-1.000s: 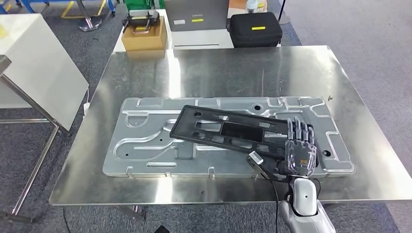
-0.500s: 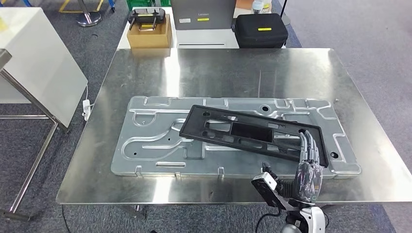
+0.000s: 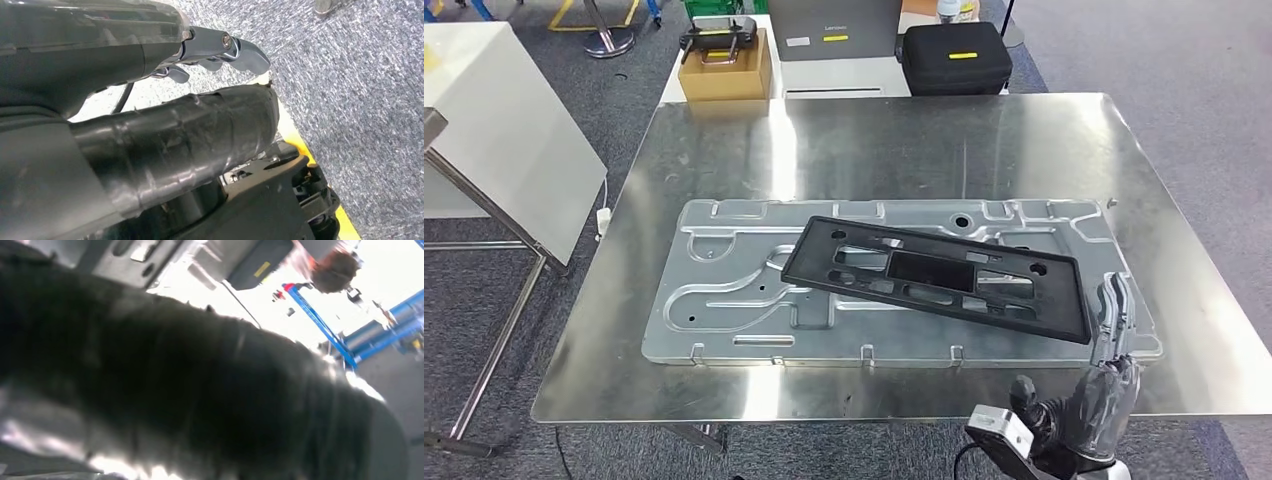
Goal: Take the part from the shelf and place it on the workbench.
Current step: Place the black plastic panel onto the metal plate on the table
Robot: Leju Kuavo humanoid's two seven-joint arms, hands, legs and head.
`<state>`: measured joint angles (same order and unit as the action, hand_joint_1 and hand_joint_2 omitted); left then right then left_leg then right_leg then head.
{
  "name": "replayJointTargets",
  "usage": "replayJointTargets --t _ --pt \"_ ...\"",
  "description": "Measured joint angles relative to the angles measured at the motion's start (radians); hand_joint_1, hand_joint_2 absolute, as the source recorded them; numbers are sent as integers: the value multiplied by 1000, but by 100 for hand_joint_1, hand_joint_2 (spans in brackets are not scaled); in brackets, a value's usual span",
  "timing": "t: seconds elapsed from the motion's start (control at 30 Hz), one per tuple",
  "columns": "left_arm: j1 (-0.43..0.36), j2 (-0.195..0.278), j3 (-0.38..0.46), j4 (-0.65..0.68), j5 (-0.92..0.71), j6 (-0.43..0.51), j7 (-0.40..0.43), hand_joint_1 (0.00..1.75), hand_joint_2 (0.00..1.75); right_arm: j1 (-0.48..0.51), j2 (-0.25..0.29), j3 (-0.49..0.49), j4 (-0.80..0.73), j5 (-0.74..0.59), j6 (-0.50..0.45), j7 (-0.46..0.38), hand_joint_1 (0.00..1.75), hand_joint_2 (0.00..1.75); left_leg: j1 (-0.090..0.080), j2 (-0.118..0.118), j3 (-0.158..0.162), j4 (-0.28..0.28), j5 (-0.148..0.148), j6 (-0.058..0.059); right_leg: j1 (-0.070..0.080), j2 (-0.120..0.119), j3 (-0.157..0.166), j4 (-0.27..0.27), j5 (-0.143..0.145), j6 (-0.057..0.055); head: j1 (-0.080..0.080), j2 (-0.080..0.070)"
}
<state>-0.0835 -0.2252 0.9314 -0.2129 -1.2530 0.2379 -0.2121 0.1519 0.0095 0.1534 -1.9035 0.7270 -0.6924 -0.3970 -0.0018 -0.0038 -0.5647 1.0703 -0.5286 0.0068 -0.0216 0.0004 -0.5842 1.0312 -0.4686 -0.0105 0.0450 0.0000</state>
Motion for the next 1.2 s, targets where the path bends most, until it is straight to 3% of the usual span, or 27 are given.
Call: replayJointTargets --t 0.1,0.13,0.17,0.2,0.27,0.33,0.43,0.5,0.6,0.63,0.67,0.7,0.77,0.83,0.93,1.0,1.07,1.13,1.17,1.2 --pt "1 0 1 0 -2 5 0 0 0 9 17 0 -13 -52 0 -29 0 0 8 0 -79 177 -89 -15 0 -3 -2 0 1 -5 -2 0" --pt "2 0 2 0 -3 6 0 0 0 12 21 0 -15 -69 0 -36 0 0 10 0 -96 214 -97 -18 0 -3 -2 0 1 -5 -2 0" --pt "2 1 2 0 -4 7 0 0 0 15 24 -1 -17 -85 0 -42 0 0 12 0 -96 215 -85 -20 -1 -3 -2 0 1 -5 -2 0" --pt "3 1 3 0 -4 7 0 0 0 18 27 -1 -19 -99 0 -49 0 0 14 0 -78 178 -56 -21 -1 -2 -2 1 1 -5 -2 0" --pt "2 2 4 0 -6 8 0 0 0 22 32 -1 -24 -120 0 -60 0 0 15 0 -10 40 9 -18 -1 -1 0 3 1 -1 -2 0" --pt "0 2 6 0 -8 9 0 0 0 24 34 -1 -29 -131 0 -64 0 0 12 -1 28 -45 34 -9 2 0 0 4 2 10 -2 0" --pt "1 2 7 0 -9 8 1 0 0 26 34 -1 -32 -143 0 -66 0 0 9 -1 29 -60 42 12 1 0 -1 1 7 29 -1 0" --pt "1 2 7 0 -9 8 1 0 0 28 34 -1 -33 -153 0 -68 0 0 11 2 28 -69 53 30 -1 0 -16 37 -23 38 -1 0" --pt "0 2 8 0 -8 7 0 0 0 34 34 -1 -33 -168 0 -77 0 0 9 5 18 -71 62 43 -1 0 -91 214 -128 43 0 0" --pt "1 2 9 0 -7 7 1 0 0 36 35 -1 -33 -176 0 -85 0 0 7 6 14 -70 64 44 -1 0 -109 261 -144 45 0 0" --pt "2 2 10 0 -7 7 1 0 0 39 36 -1 -33 -185 0 -96 0 0 6 6 11 -68 64 44 -1 0 -110 275 -142 45 -1 0" --pt "2 2 10 0 -7 7 1 0 0 41 38 -1 -34 -195 0 -107 0 0 5 6 9 -65 65 44 -1 0 -90 246 -120 43 -1 0" --pt "3 2 11 0 -7 7 2 0 0 42 43 -1 -38 -211 0 -126 0 0 4 5 7 -58 63 41 0 0 -15 114 -63 34 0 0" --pt "2 2 11 0 -7 7 3 0 0 45 50 -1 -45 -220 0 -133 0 0 0 5 4 -49 61 32 5 0 32 20 -36 25 -1 0" --pt "1 3 12 0 -7 7 5 0 0 53 59 -2 -51 -227 -2 -135 0 0 -1 4 -1 -48 64 14 8 0 32 3 -27 13 -1 0" --pt "2 3 14 0 -6 7 6 0 0 56 64 -3 -54 -228 -2 -136 0 0 1 3 -13 -21 38 3 3 -1 29 -5 -18 -1 -2 0" --pt "2 4 16 0 -5 7 8 0 0 60 69 -4 -55 -230 -2 -136 0 0 5 3 -55 81 -30 -9 1 -4 21 -8 -10 -10 -4 0" --pt "3 4 18 0 -4 7 9 0 0 68 73 -5 -54 -235 -2 -134 0 0 9 3 -100 200 -86 -17 3 -6 11 -7 -4 -11 -6 0" --pt "4 4 19 0 -3 7 9 0 0 72 74 -6 -53 -239 -2 -133 0 0 10 3 -103 222 -89 -19 3 -7 7 -5 -2 -10 -6 0" --pt "5 4 19 0 -3 7 9 0 0 76 77 -6 -51 -243 -2 -133 0 0 11 3 -87 203 -73 -19 3 -7 4 -4 0 -9 -6 0"
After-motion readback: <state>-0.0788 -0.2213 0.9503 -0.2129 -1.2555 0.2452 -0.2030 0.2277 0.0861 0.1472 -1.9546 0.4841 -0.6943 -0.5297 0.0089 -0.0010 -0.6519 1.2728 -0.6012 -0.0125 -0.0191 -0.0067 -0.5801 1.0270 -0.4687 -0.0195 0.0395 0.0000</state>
